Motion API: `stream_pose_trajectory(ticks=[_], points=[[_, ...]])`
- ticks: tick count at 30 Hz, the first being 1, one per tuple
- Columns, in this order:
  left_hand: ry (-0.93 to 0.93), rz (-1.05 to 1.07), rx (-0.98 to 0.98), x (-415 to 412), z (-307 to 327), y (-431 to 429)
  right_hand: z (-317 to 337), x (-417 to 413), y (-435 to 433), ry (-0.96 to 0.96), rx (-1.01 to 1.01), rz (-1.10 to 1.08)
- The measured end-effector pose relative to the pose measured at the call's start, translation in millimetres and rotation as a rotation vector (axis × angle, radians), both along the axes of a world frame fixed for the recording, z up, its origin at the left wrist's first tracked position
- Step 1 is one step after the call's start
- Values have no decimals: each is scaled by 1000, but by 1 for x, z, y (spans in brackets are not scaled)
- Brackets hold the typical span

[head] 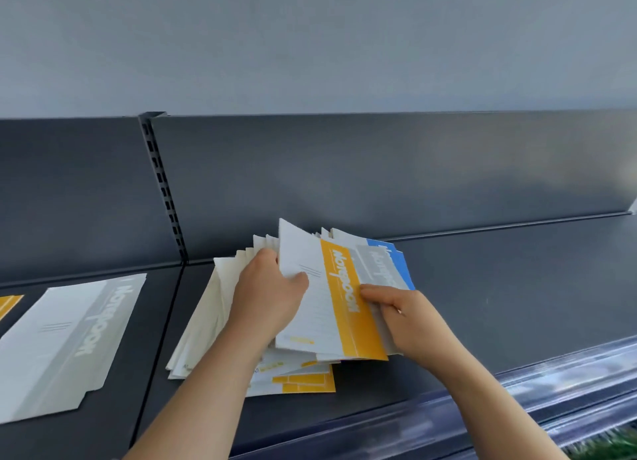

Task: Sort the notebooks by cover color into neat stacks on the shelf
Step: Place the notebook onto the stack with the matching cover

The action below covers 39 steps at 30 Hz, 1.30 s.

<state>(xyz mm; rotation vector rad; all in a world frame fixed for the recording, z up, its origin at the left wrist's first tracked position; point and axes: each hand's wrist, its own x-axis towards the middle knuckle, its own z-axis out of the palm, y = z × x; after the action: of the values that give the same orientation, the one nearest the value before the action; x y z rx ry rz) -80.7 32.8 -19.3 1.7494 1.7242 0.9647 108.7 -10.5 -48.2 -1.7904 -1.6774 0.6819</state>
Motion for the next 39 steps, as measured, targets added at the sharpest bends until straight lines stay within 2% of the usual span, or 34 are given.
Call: stream_pose_trajectory(ticks=[3, 6, 9, 15, 19, 24, 29, 35, 39], points=[[-56, 7, -45, -4, 0, -3, -2, 3, 3, 64, 37, -54], [-122, 26, -36, -6, 0, -9, -7, 15, 10, -110, 45, -199], [-140, 37, -28, -4, 1, -13, -9, 14, 9, -211, -17, -162], [-172, 3, -85, -6, -4, -16, 5, 3, -4, -18, -42, -30], [-190, 39, -77, -9, -1, -18, -2, 7, 4, -105, -5, -136], [-221, 29, -100, -8, -1, -22, 1, 3, 5, -131, -17, -126], [-266, 29, -100, -8, -3, -26, 10, -12, -5, 103, -90, -99], [-391, 37, -48, -22, 8, -41, 16, -21, -2, 172, 63, -91], [-451, 84, -27, -46, 12, -50, 21, -42, 2, 205, 91, -67]])
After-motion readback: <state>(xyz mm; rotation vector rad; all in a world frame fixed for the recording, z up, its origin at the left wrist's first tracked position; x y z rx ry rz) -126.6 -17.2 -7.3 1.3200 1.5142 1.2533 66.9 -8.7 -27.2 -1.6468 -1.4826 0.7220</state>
